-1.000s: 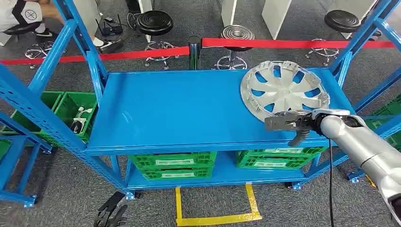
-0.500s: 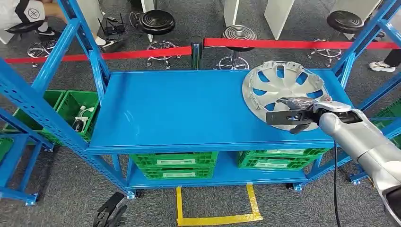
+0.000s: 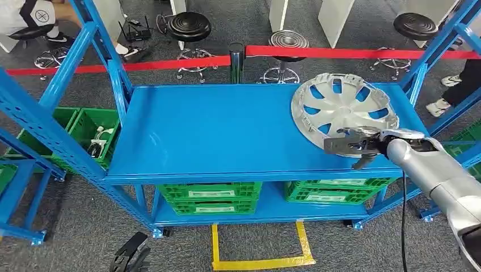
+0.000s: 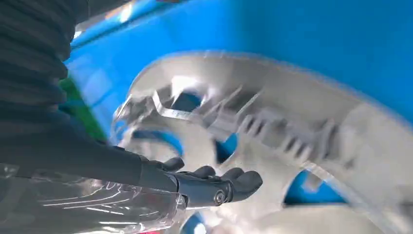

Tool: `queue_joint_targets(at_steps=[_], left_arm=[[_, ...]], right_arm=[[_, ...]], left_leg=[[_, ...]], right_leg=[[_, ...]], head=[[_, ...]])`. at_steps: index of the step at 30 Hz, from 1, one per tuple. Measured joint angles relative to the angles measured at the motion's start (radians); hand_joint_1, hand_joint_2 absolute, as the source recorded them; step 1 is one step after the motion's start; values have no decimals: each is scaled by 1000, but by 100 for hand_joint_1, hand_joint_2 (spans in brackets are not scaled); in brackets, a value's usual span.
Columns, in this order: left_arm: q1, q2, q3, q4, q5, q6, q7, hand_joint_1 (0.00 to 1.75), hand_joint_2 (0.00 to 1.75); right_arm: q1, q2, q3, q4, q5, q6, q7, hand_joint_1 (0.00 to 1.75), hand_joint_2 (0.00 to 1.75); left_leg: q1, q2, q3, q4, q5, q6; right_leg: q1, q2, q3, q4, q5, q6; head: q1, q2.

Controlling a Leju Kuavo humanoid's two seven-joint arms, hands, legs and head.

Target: Take the parts from the cabinet and place them on the table.

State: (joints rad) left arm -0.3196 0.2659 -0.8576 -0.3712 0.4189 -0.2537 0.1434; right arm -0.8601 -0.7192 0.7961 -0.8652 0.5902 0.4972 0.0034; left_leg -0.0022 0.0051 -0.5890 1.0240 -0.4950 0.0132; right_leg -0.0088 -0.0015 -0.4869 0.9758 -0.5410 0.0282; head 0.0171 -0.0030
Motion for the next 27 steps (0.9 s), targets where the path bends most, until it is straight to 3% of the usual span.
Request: queue_joint_targets(at_steps=[14,27], left_arm=[[5,2,-1,5,-18,-1,-10,0,0],[4,0,-1,11,-32,0,7,0,0]], right_arm=[[12,6,0,83,187,-149,-14,0,175],[31,2,-6,122,173,-71,-18,0,175]], left_leg=[[0,-1,0,0,0,0],[0,-5,0,0,0,0]], right_leg=[[0,-1,0,0,0,0],[0,-3,1,-1,0,0]], head=[[0,0],[-1,0]])
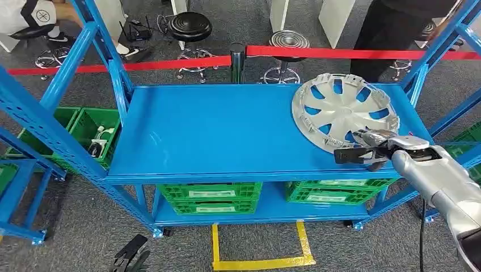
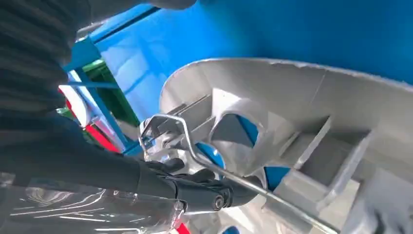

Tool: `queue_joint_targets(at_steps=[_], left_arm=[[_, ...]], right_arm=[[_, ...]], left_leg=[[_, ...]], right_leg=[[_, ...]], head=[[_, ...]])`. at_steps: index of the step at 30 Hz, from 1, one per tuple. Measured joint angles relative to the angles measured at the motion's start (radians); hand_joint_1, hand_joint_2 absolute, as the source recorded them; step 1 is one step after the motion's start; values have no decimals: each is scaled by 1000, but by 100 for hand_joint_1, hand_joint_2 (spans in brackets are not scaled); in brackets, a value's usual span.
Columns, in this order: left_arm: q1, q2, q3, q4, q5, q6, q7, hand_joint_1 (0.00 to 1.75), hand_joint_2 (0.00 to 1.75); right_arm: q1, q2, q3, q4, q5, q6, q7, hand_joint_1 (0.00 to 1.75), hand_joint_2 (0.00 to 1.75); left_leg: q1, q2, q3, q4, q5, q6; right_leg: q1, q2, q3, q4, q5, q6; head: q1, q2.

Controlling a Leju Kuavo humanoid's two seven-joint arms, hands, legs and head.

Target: Take the parts from the cabinet and place them on the table.

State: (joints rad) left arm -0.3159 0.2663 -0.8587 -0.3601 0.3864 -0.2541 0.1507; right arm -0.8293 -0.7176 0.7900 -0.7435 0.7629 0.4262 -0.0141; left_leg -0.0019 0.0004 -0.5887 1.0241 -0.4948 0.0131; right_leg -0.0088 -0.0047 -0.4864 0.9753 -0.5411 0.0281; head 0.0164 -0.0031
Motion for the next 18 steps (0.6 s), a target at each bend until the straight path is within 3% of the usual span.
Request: queue_joint_targets(at_steps=[14,15,16,18], left_arm=[[-2,-4,0,0,-4,1,6,0,0],[-2,-3,0,0,-6,2,6,0,0],[-2,-4,0,0,-7,2,5,0,0],[-2,-4,0,0,-7,0,5,0,0]], right_arm=[[36,-1,-28,-2,-93,35,-8,0,175],[37,-1,-28,-2,-95,35,-8,162,175],[38,-1,-28,-3,-97,37,-8,175,175],[38,0,-29,-5,-103,43,-8,175,175]], left_leg=[[0,-2,2,0,1,0],[0,-2,2,0,1,0],[0,-2,3,0,1,0],[0,-1,4,0,1,0]], right_leg=[[0,-2,4,-1,-1,1],[0,-2,4,-1,-1,1],[0,-2,5,-1,-1,1],[0,-2,5,-1,-1,1]], head=[[0,0],[1,0],[1,0],[0,0]])
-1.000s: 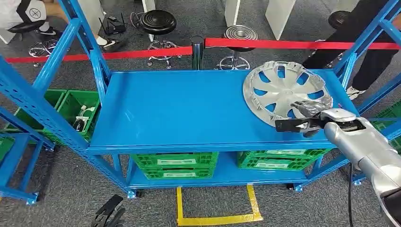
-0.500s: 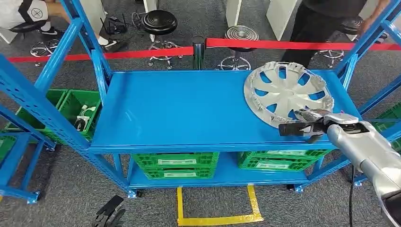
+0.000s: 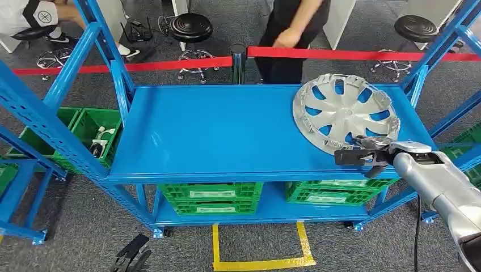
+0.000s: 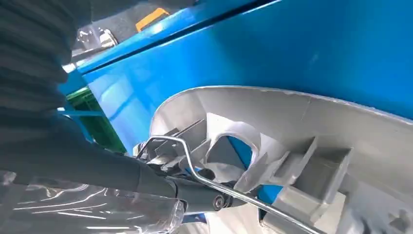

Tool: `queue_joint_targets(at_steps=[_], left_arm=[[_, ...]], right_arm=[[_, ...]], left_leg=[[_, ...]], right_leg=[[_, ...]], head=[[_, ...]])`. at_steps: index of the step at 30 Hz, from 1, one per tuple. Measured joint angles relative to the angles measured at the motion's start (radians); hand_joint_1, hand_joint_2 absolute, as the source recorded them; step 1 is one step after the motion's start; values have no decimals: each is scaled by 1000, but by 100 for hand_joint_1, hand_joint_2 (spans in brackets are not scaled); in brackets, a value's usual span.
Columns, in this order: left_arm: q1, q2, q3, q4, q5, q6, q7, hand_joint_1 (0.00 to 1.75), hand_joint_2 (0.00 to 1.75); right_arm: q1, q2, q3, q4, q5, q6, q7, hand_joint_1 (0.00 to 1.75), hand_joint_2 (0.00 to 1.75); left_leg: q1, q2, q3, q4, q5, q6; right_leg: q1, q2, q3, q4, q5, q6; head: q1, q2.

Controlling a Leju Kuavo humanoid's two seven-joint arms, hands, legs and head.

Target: Take the parts from the cabinet and place them on the table.

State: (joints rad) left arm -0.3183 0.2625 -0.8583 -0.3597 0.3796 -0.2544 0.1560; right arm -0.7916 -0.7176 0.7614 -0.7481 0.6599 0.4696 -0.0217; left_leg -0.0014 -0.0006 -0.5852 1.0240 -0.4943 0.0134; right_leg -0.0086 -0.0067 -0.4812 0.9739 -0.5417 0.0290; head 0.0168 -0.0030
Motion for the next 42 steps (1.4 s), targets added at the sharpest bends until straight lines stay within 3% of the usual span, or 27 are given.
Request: queue_joint_targets(at_steps=[33,36,42], left_arm=[[-4,-5,1,0,0,10,1,0,0],[-4,-5,1,1,1,10,-3,0,0],[-1,-3,2,2,18,3,-28,0,0]], right_arm=[[-7,-2,-10,-37,-21,14,-17,175,175],[-7,-2,-8,-37,-26,-15,-24,175,175],[-19,28,-21,-23,-69,-156,-78,175,175]], left_leg=[[0,2,8,0,0,0],[0,2,8,0,0,0],[-1,16,7,-1,0,0]], right_leg=[[0,1,9,-3,0,0],[0,1,9,-3,0,0],[0,8,6,-2,2,0]], head=[[-1,0],[-1,0],[0,0]])
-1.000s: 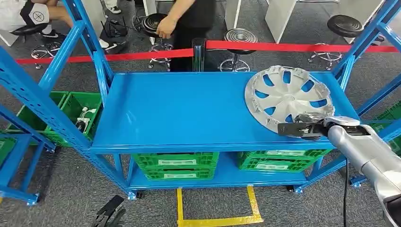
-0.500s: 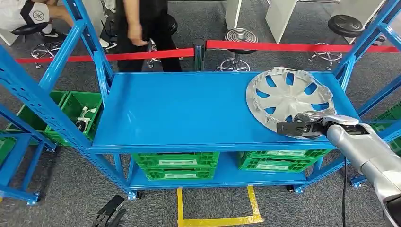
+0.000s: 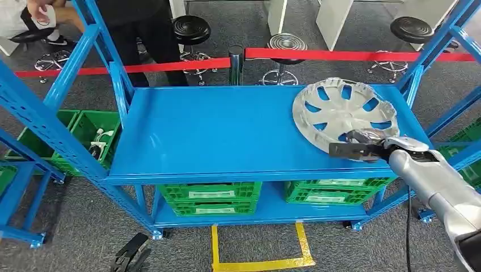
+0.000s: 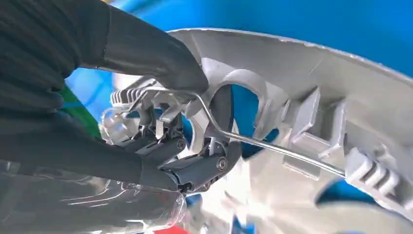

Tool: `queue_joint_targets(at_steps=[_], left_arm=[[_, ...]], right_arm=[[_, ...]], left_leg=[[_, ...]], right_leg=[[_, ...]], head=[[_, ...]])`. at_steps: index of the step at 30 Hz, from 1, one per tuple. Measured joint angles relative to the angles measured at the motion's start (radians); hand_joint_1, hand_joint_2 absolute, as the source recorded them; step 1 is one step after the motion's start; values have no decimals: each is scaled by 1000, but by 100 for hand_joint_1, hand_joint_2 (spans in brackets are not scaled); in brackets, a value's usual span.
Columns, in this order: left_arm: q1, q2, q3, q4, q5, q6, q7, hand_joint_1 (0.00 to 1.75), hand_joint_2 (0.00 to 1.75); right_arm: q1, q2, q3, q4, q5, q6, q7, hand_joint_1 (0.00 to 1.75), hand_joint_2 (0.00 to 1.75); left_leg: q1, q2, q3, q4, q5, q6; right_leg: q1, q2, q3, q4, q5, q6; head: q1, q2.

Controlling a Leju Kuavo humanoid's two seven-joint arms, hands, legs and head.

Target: Take the parts from the cabinet and place them on the table.

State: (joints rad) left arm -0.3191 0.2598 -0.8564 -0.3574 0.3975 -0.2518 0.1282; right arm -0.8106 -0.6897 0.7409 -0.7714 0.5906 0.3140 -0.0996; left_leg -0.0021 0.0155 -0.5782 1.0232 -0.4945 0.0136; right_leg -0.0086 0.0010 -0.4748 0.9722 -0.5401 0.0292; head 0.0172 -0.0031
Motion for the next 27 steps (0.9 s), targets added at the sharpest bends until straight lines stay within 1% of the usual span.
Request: queue_joint_targets(at_steps=[6,9,11,15,16,22,27], left_arm=[[2,5,0,0,0,0,-3,0,0],[1,5,0,0,0,0,-3,0,0],[1,5,0,0,0,0,-5,0,0],[1,5,1,0,-8,-4,-21,0,0],[0,5,1,0,-10,-6,-21,0,0],[-5,2,1,0,-22,-9,-21,0,0],[-6,0,2,-4,-24,-9,-21,0,0]], right_arm=[[-16,26,-20,22,-5,-18,-15,175,175],[-16,40,-36,31,-42,-59,-32,175,175],[-18,53,-64,31,-74,-95,-50,175,175],[-27,76,-136,24,-137,-143,-91,175,175],[-27,83,-157,16,-155,-151,-98,175,0],[-30,120,-273,-53,-205,-150,-102,175,0],[-31,140,-341,-99,-214,-153,-102,175,0]], left_leg=[[0,1,-1,0,0,0],[0,2,-2,0,-1,0],[0,3,-3,-1,-1,0],[0,3,-4,-1,-1,0],[0,3,-4,-2,-1,0],[0,3,-5,-2,-1,0],[0,1,-5,-2,-1,0]], right_leg=[[0,0,-1,0,0,0],[0,1,-3,0,0,0],[0,2,-4,0,0,0],[0,1,-6,0,0,0],[0,2,-6,0,0,0],[0,2,-7,1,0,0],[0,2,-8,0,0,0]], head=[[0,0],[-1,0],[-1,0],[-1,0],[0,0],[-1,0],[-2,0]])
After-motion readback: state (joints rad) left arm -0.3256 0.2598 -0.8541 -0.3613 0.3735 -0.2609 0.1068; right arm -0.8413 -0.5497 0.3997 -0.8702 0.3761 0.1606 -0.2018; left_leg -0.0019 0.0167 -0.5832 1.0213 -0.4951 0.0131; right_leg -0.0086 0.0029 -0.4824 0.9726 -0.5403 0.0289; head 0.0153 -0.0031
